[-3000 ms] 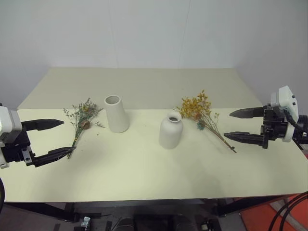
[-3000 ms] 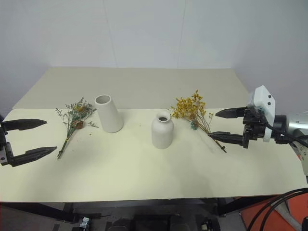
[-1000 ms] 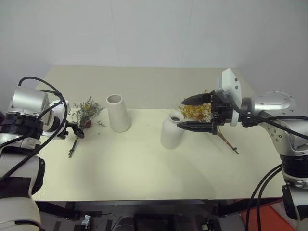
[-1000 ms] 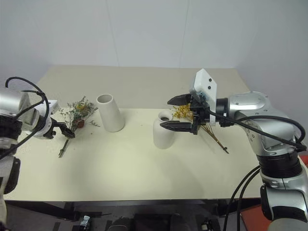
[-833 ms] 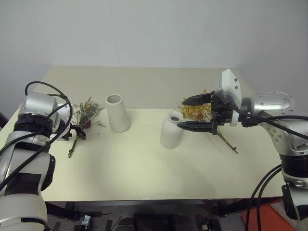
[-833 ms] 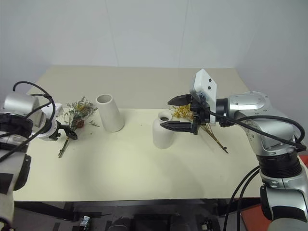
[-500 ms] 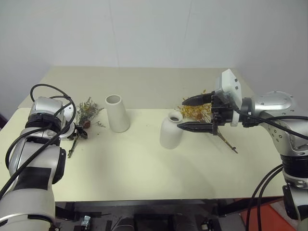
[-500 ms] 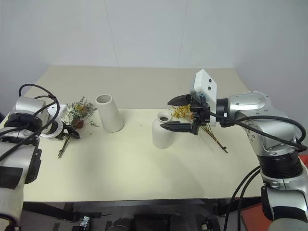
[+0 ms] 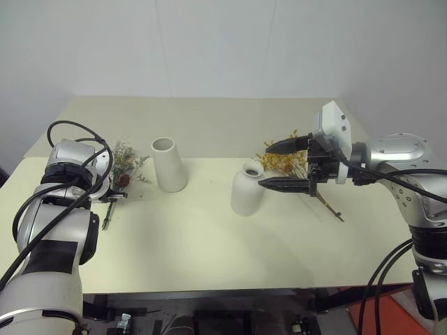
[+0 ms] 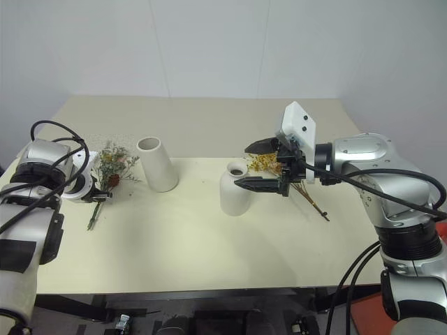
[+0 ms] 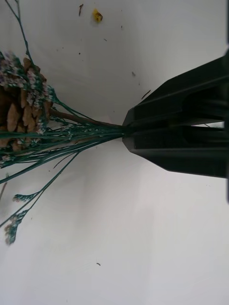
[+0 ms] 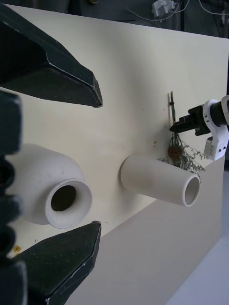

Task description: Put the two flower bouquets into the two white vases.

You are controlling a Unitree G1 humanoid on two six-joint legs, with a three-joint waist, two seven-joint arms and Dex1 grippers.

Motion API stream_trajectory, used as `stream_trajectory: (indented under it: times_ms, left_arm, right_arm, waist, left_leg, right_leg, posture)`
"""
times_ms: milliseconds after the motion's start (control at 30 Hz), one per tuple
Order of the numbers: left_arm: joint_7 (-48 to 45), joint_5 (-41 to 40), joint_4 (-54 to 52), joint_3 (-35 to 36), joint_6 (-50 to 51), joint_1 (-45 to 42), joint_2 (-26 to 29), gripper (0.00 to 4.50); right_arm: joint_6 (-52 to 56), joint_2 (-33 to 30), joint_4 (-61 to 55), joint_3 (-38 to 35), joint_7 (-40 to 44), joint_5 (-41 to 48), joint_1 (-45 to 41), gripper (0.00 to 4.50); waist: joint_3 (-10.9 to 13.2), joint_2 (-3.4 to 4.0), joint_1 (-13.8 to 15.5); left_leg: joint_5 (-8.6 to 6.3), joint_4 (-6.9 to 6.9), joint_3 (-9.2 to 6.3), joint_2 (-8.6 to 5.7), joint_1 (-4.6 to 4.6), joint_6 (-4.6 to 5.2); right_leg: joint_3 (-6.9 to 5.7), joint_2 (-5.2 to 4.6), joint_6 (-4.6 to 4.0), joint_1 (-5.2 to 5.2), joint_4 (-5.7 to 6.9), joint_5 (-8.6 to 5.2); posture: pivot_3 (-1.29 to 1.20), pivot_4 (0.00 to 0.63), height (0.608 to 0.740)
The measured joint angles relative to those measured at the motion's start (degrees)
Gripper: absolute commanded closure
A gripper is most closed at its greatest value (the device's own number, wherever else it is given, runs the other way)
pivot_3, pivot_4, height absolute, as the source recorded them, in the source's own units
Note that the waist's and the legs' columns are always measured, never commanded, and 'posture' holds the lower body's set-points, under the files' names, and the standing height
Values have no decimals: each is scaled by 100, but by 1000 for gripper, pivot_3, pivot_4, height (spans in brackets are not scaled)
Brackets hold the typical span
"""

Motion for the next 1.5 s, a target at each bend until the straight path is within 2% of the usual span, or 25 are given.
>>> stream_trajectory:
  times_ms: [233, 400, 533, 667, 867, 967, 1133, 1333, 1500]
  left_arm:
    - [-42, 102, -290, 55, 4, 0, 128, 4434]
    - [49, 62, -1714, 475, -18, 2, 379, 4434]
    - [-19, -118, -2845, 792, -121, 334, 472, 4434]
    - [-158, -384, -3542, 1069, -160, 492, 535, 4434]
    - [-120, -679, -4018, 1622, -541, 490, 477, 4434]
    - [-31, -820, -4166, 1923, -900, 502, 431, 4434]
    - [-29, -1129, -4786, 2722, -2991, 1266, 98, 4434]
    - [-1066, -1872, -4668, 2853, -3658, 1281, 85, 4434]
    - [-1811, -1972, -4005, 2576, -4132, 1081, 90, 4434]
  right_arm:
    - [1, 0, 6, 0, 2, 2, 0, 0]
    - [1, -3, 130, 1, 68, -2, -4, 0]
    - [-2, 30, 381, 59, 115, -96, -102, 0]
    - [-27, 367, 862, 329, 122, -343, -599, 0]
    - [-167, 708, 1390, 528, 247, -638, -1121, 0]
    - [-181, 780, 1537, 603, 288, -744, -1135, 0]
    - [-161, 904, 1635, 611, 268, -844, -1141, 0]
    - [-90, 1453, 2358, 704, 40, -1064, -1733, 0]
    - [-172, 2060, 3386, 950, -126, -1503, -2372, 0]
  waist:
    - [1, -1, 6]
    - [1, -3, 17]
    - [1, -2, 1]
    - [1, -2, -61]
    - [1, -2, -88]
    - [1, -2, -86]
    - [1, -2, -85]
    - [1, -2, -119]
    - [1, -2, -121]
  left_leg:
    - [0, 0, -3, 1, -5, 0]
    - [0, 0, -3, -2, -9, 0]
    - [0, 0, -2, 0, -3, 0]
    - [0, 0, -2, 1, -3, 0]
    - [0, 0, -3, -1, -8, 0]
    - [0, 1, -3, -1, -8, 0]
    - [0, 0, -1, 0, -4, -1]
    - [1, 2, -1, 1, -2, -1]
    - [1, 2, -1, 1, -3, -1]
  right_leg:
    - [-2, 0, 1, -3, -1, 0]
    - [-2, -4, -5, -5, -4, 7]
    - [0, -3, -7, -5, 2, 9]
    - [1, 0, -7, -7, 3, 9]
    - [-1, -4, -10, -8, 0, 12]
    - [-1, -4, -11, -8, 2, 13]
    - [1, -8, -18, -9, 6, 20]
    - [0, -3, -18, -8, 5, 22]
    - [-2, -2, -18, -8, 7, 22]
  posture:
    - [0, 150, 740]
    - [0, 150, 740]
    - [0, 150, 740]
    - [0, 150, 740]
    - [0, 150, 740]
    - [0, 150, 740]
    - [0, 150, 740]
    - [0, 150, 740]
    - [0, 150, 740]
